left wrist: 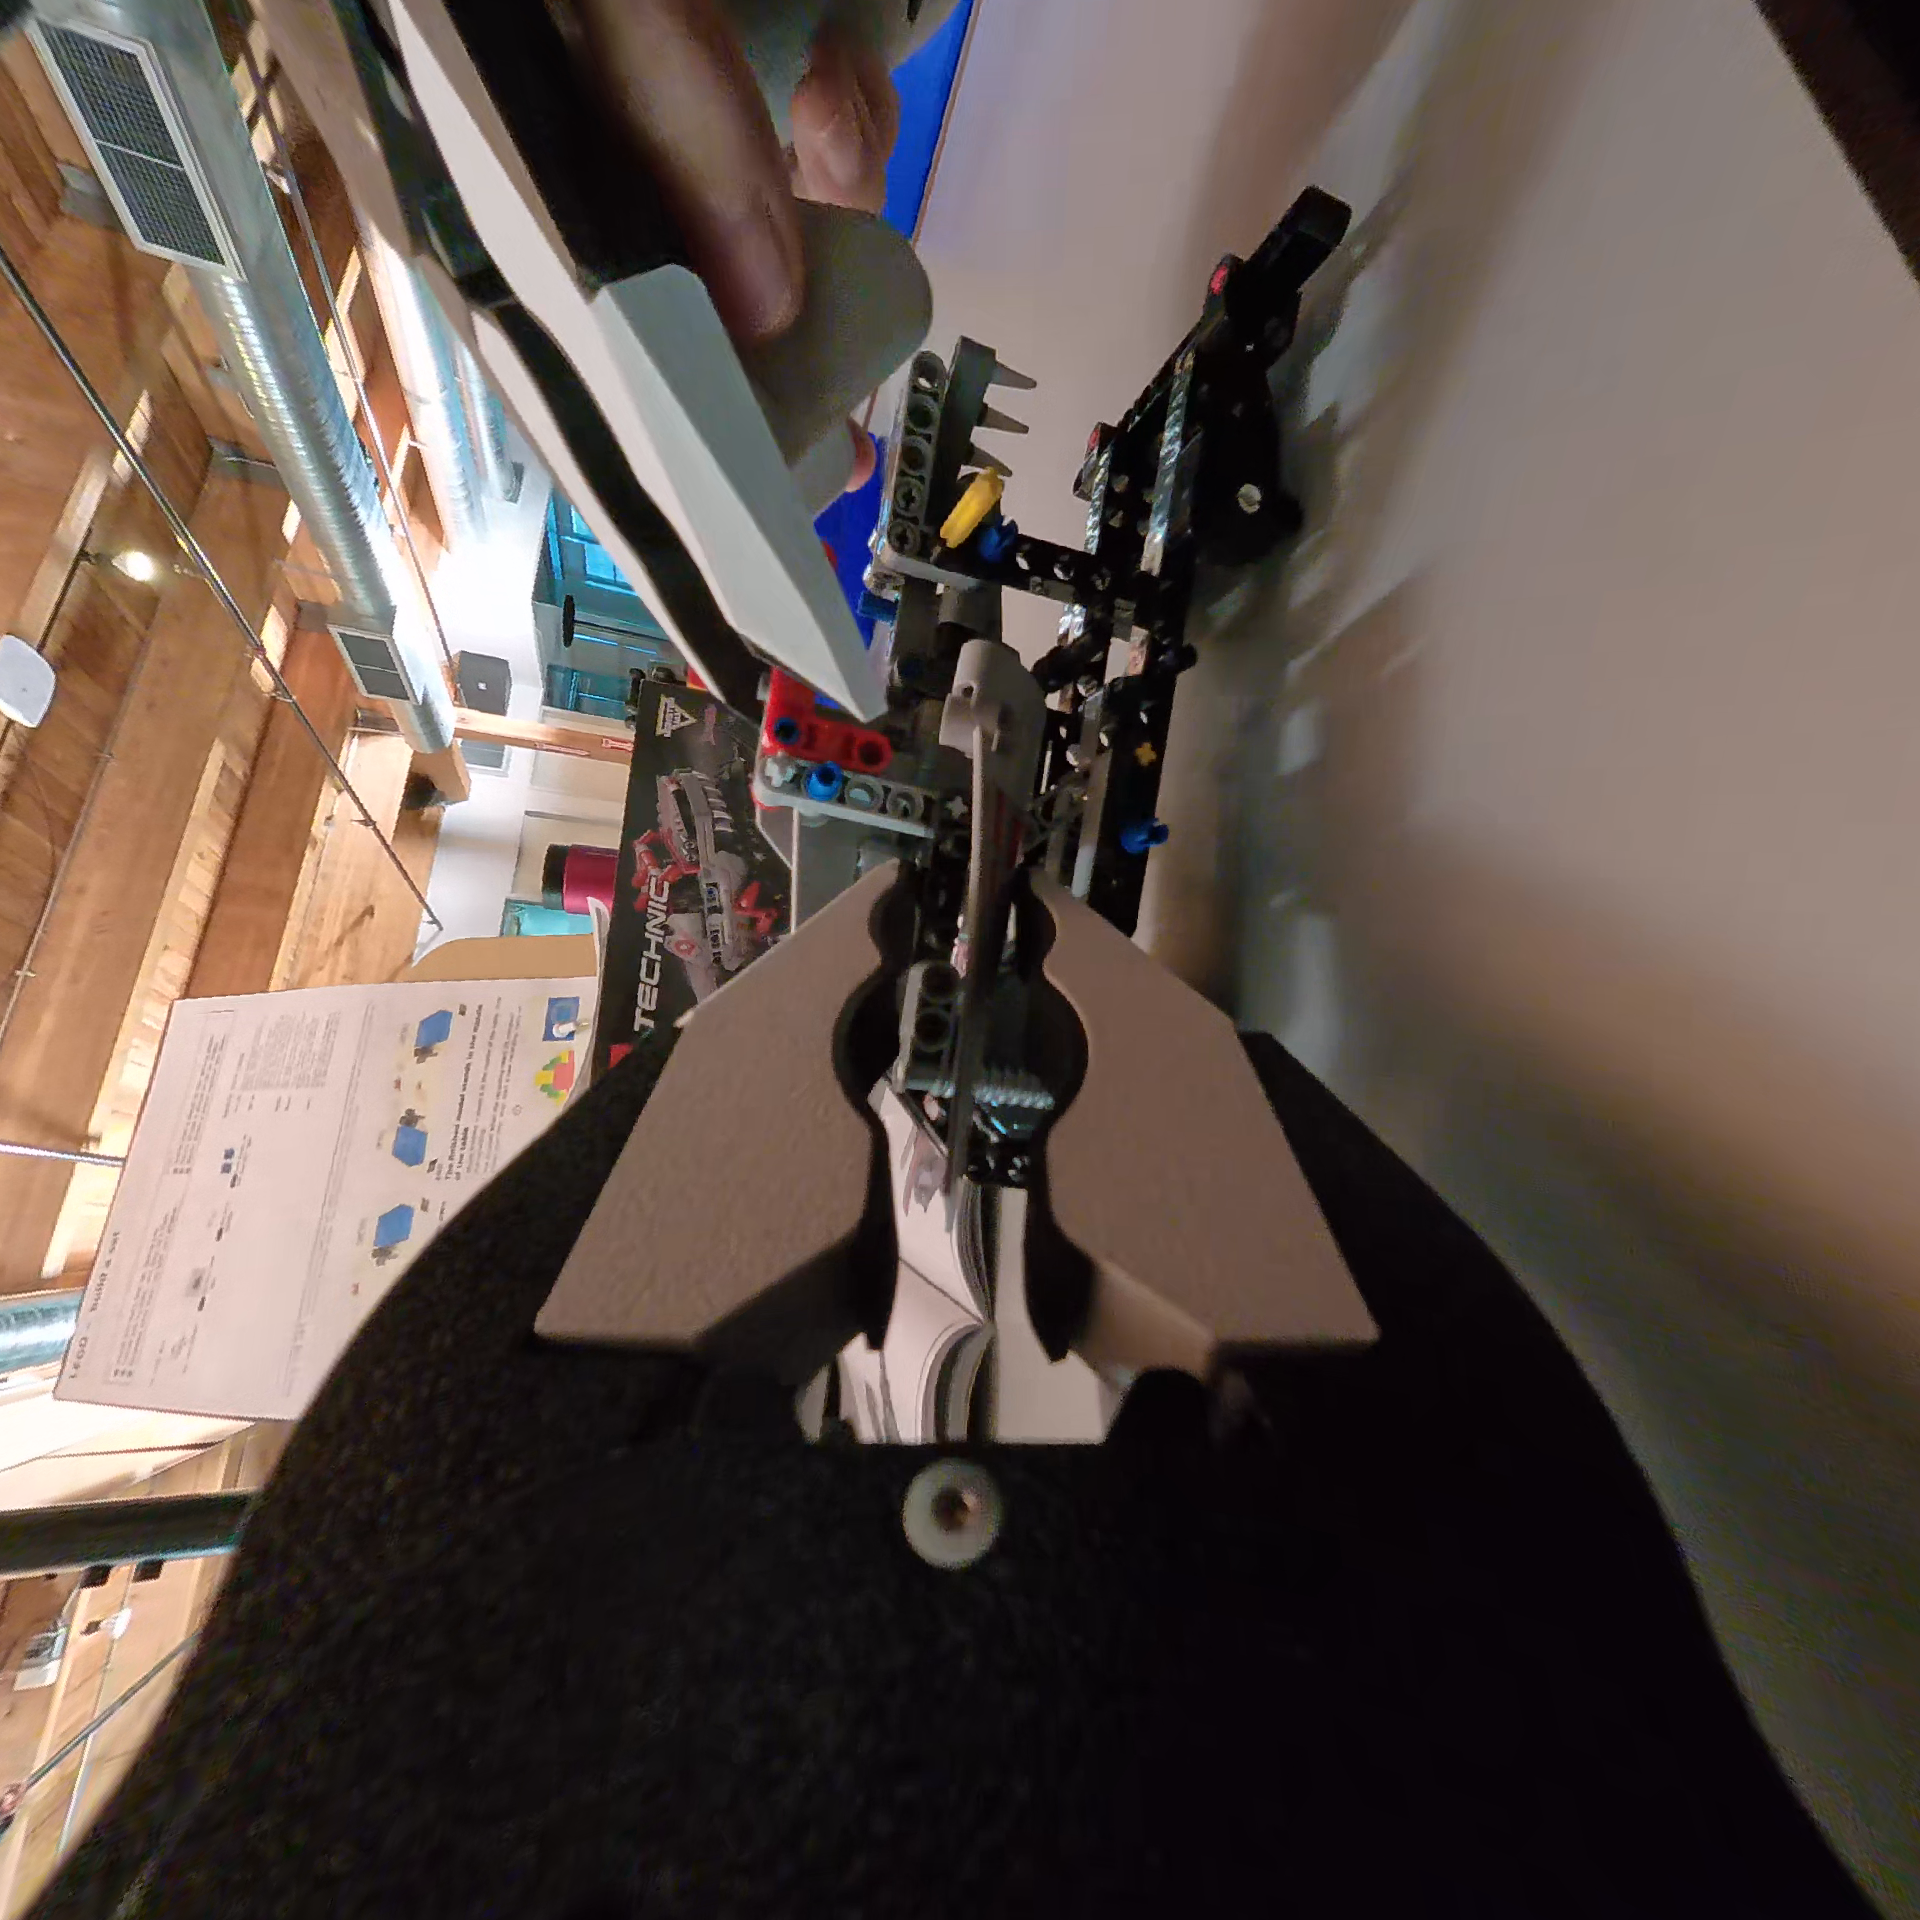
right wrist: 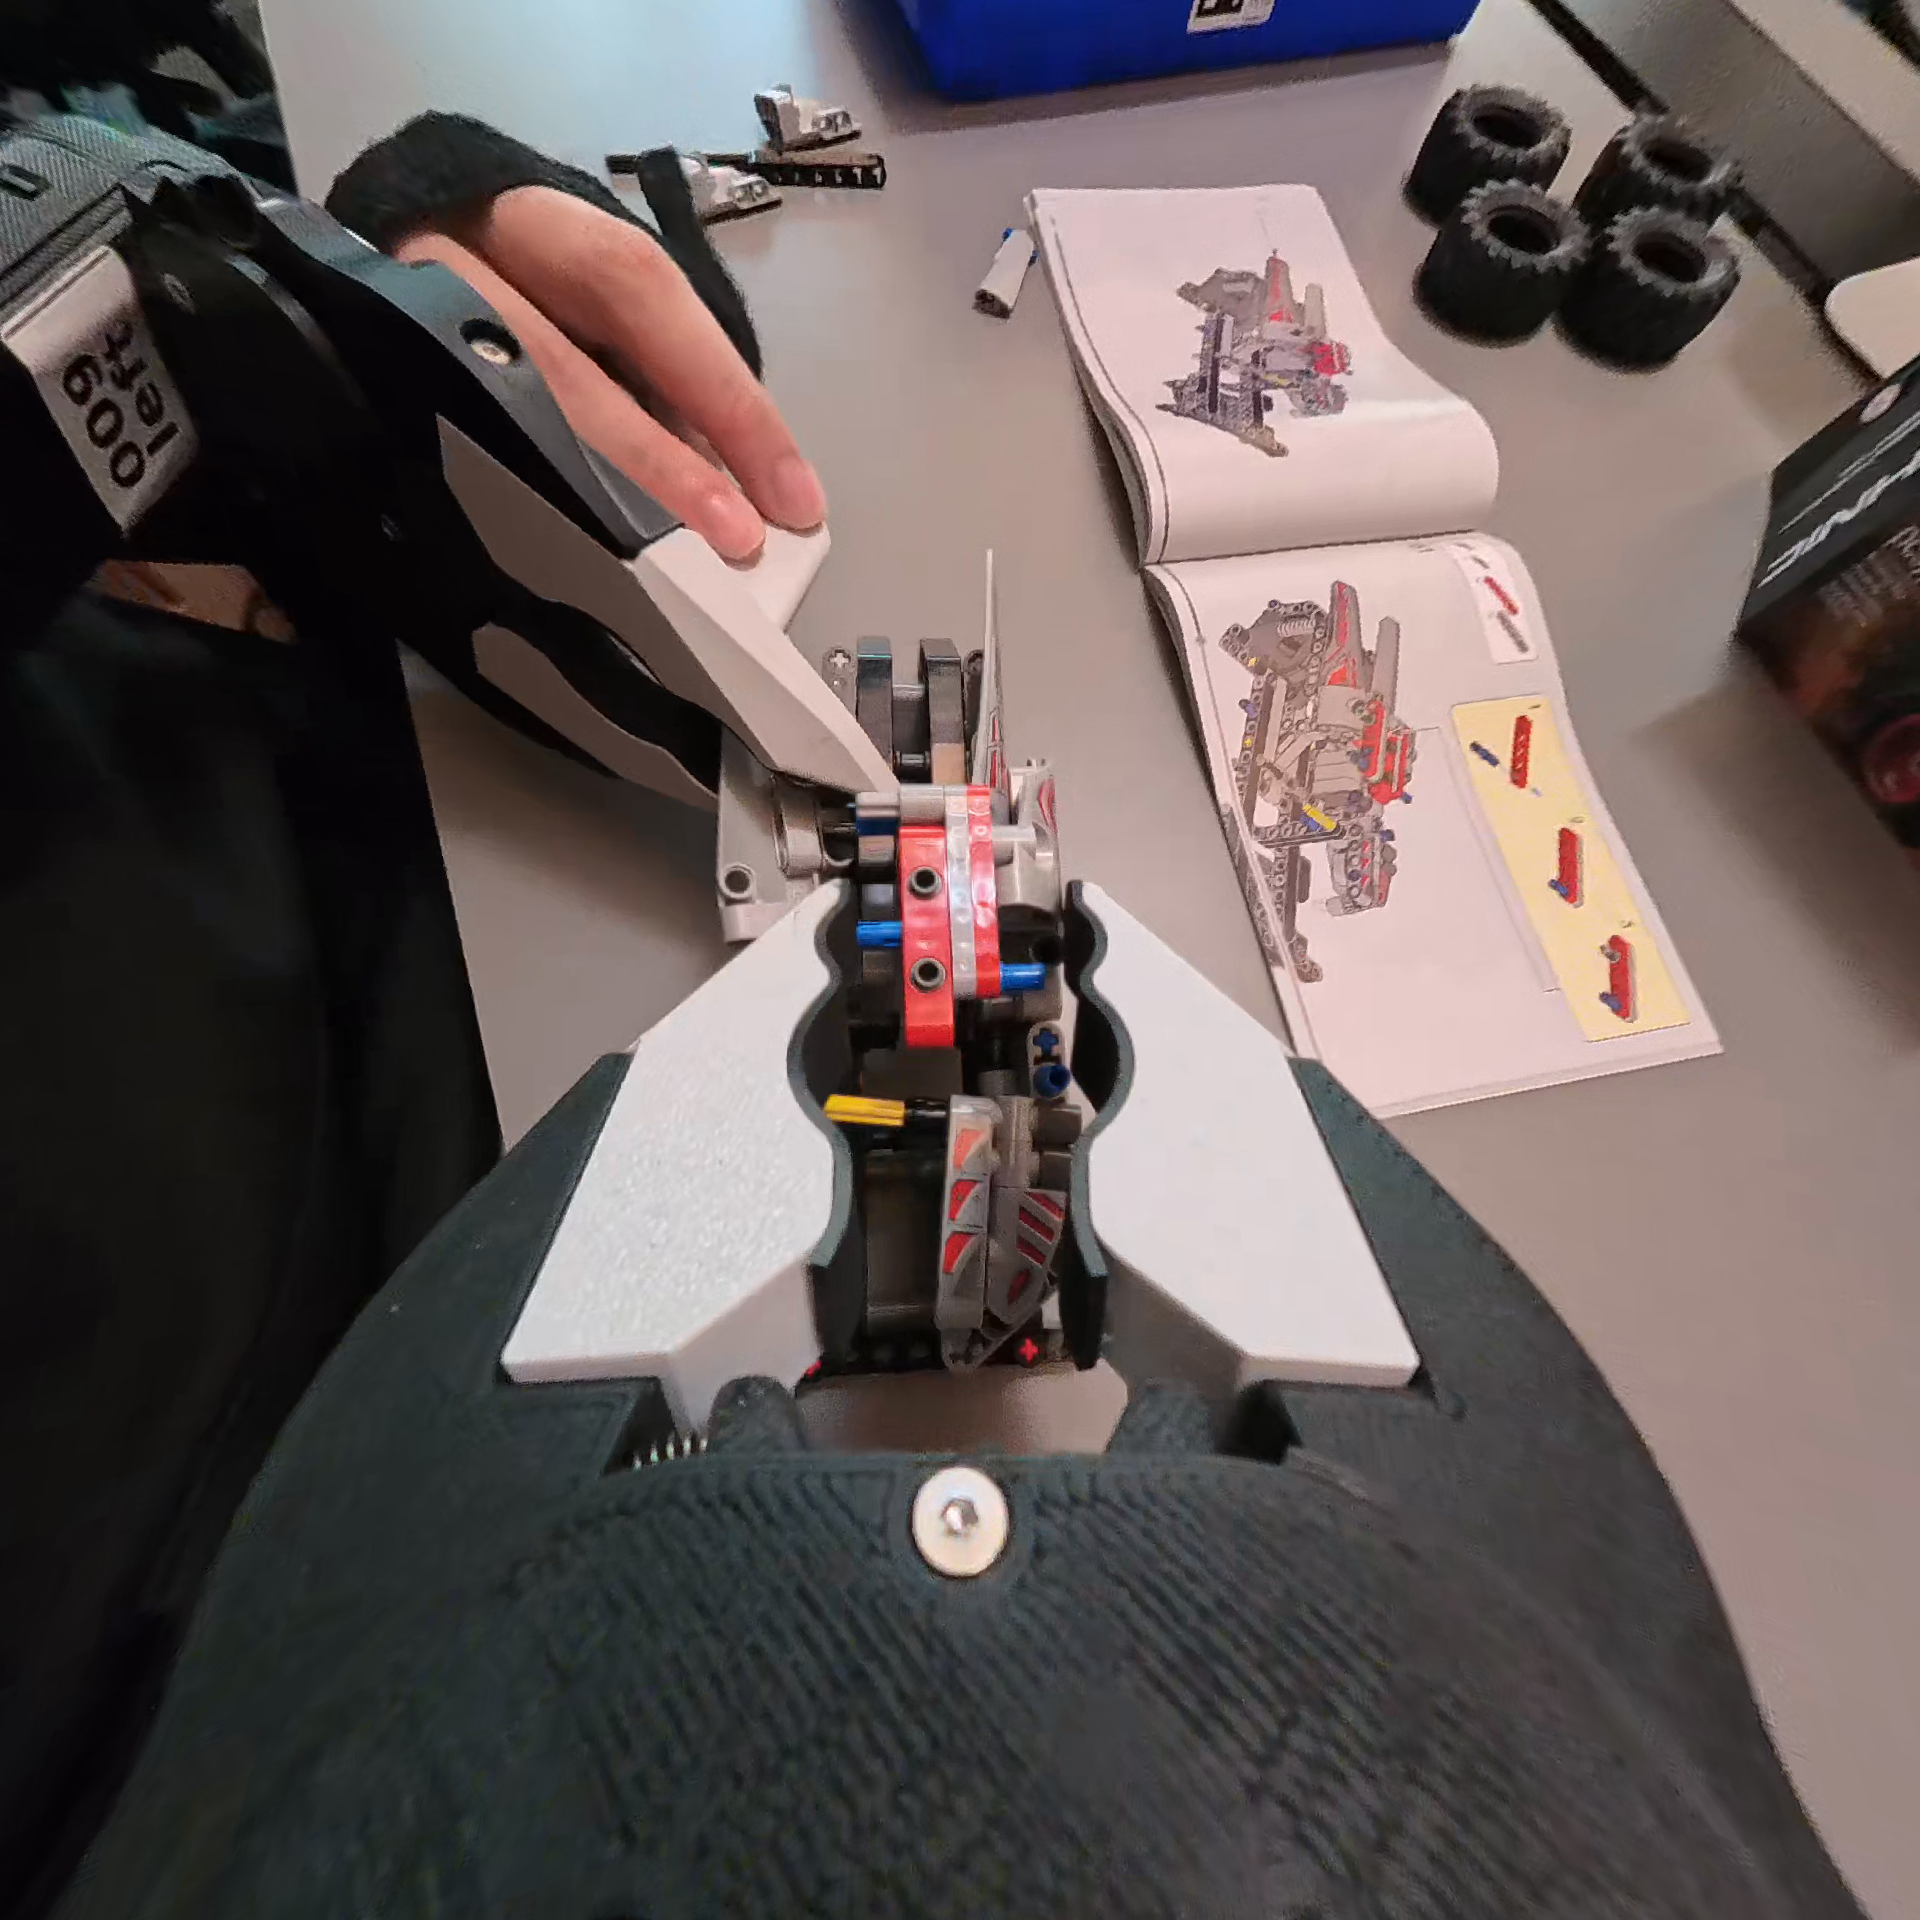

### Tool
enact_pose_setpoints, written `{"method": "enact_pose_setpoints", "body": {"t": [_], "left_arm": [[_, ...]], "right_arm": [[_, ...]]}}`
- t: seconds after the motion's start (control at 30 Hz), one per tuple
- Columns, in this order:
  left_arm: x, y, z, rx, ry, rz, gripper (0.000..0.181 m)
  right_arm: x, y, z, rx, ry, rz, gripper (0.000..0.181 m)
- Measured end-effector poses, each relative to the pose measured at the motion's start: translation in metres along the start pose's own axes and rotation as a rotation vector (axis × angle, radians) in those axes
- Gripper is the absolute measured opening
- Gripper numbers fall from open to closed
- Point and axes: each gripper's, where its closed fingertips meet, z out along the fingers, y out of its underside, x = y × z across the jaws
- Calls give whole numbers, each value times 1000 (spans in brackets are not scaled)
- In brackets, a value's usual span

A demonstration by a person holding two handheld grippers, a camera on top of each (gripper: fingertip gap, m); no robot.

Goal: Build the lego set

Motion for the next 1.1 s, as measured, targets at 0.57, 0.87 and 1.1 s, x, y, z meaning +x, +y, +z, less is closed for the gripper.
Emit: {"method": "enact_pose_setpoints", "body": {"t": [0.57, 0.87, 1.1], "left_arm": [[-1, 2, -1, 9, -16, -9, 15], [-3, 4, -1, 2, -15, -14, 15], [0, 4, -7, 64, 108, -199, 18]], "right_arm": [[4, -11, -1, 40, -104, 11, 27], [7, -8, 4, -218, -93, -37, 28], [4, -9, 7, -193, -19, -82, 27]]}}
